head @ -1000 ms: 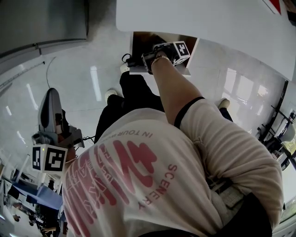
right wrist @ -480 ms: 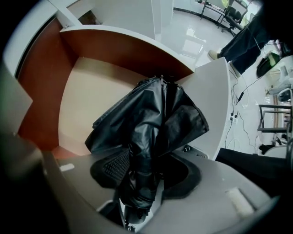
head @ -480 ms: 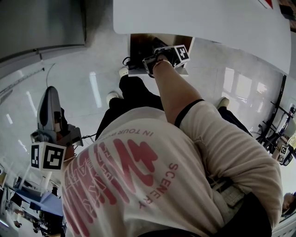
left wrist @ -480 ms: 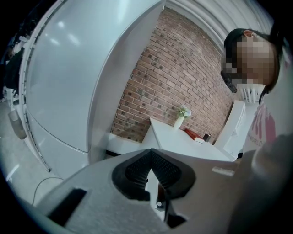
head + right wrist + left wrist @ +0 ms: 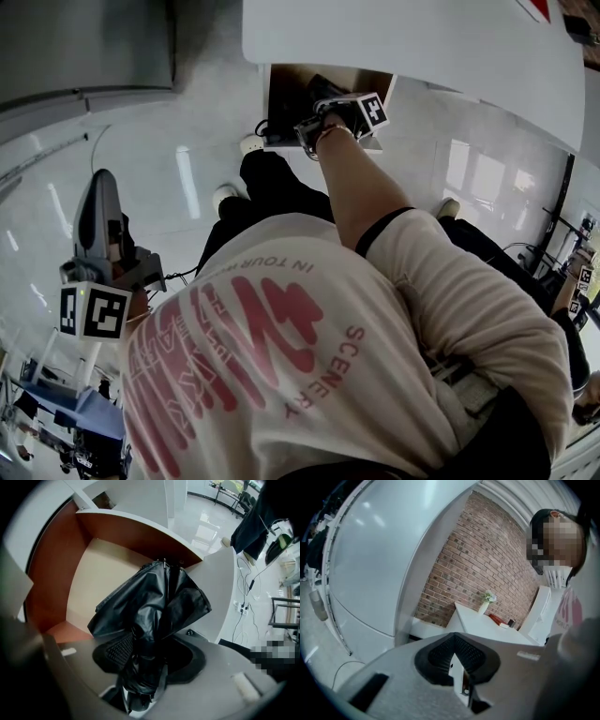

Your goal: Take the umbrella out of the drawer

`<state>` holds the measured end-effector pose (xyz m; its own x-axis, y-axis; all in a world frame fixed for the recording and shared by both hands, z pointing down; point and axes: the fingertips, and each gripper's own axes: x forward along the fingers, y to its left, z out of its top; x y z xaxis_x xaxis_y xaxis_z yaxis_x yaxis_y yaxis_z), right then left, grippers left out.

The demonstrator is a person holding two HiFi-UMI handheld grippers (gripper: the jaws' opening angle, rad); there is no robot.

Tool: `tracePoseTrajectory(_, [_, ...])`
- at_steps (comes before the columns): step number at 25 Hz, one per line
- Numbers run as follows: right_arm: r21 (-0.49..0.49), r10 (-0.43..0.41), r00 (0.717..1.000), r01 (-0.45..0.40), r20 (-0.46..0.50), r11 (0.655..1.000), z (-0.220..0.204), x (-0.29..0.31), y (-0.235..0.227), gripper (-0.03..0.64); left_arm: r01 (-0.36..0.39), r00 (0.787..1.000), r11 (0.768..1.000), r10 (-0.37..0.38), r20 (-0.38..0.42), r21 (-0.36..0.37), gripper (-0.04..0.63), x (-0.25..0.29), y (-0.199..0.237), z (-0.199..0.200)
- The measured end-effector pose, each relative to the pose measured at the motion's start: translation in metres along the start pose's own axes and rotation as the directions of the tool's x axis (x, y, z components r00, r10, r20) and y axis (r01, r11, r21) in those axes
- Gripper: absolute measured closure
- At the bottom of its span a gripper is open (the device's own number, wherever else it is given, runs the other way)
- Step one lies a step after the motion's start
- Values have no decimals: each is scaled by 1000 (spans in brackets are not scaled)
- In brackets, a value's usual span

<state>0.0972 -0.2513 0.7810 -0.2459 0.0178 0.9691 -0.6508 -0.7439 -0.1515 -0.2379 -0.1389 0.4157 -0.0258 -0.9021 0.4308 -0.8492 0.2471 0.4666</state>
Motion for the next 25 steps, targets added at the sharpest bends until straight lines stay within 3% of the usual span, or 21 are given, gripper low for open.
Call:
tracePoseTrajectory(17, [-36,89,996,-90,-4,995,-8,-18,-8,399,48,999,998,-48,8,36,592,-14,-1,8])
tracePoseTrajectory(25, [-113,116,993,-115,3,987,-10,-39,-16,399,87,995,994,-89,35,64,592,-26,-11,19])
